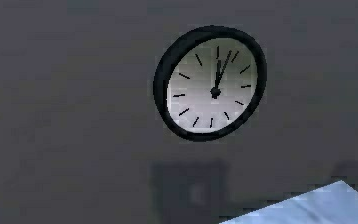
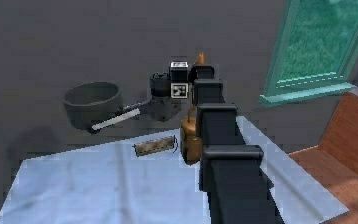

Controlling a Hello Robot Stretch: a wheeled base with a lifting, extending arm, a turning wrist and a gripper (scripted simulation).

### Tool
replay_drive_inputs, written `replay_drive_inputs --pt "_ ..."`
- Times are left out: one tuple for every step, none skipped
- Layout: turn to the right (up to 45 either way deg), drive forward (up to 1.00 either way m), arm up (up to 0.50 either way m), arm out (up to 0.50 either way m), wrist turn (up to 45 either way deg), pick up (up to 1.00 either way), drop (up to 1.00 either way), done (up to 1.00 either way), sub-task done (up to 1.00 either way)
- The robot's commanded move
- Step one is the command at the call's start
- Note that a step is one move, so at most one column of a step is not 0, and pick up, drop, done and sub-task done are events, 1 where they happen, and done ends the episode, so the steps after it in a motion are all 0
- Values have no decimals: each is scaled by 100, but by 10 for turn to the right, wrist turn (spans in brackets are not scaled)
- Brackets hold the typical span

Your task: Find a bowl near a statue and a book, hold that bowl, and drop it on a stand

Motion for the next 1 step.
replay_drive_inputs --pt "0 0 0 0 -450 0 0 0 0"
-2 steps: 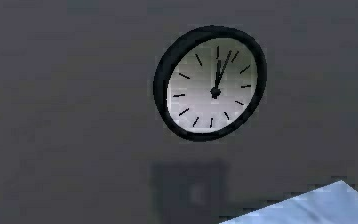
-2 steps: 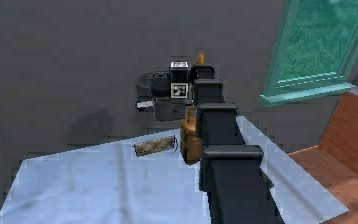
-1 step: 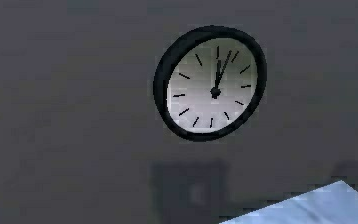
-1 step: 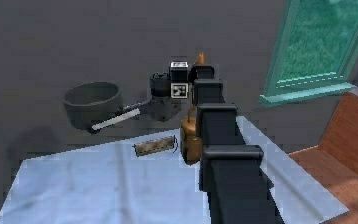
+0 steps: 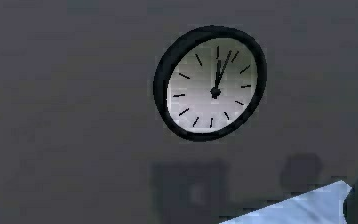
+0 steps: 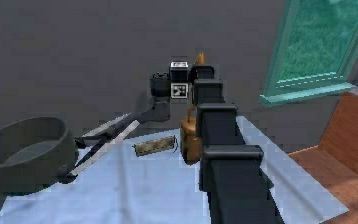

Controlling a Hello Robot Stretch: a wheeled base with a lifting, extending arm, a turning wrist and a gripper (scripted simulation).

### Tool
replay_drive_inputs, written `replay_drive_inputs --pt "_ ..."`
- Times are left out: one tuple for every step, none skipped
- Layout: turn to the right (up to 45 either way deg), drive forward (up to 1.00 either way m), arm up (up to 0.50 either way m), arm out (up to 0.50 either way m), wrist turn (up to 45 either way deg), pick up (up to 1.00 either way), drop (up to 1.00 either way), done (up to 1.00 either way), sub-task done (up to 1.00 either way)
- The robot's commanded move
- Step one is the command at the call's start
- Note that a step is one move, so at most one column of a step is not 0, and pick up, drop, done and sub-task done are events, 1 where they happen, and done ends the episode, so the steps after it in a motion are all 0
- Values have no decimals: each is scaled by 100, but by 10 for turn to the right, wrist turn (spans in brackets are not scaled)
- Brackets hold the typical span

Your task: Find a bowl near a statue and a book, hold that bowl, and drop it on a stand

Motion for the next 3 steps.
replay_drive_inputs --pt "0 0 0 0 -270 0 0 0 0" --pt "0 0 0 -26 0 0 0 0 0" --pt "-450 0 0 0 0 0 0 0 0"
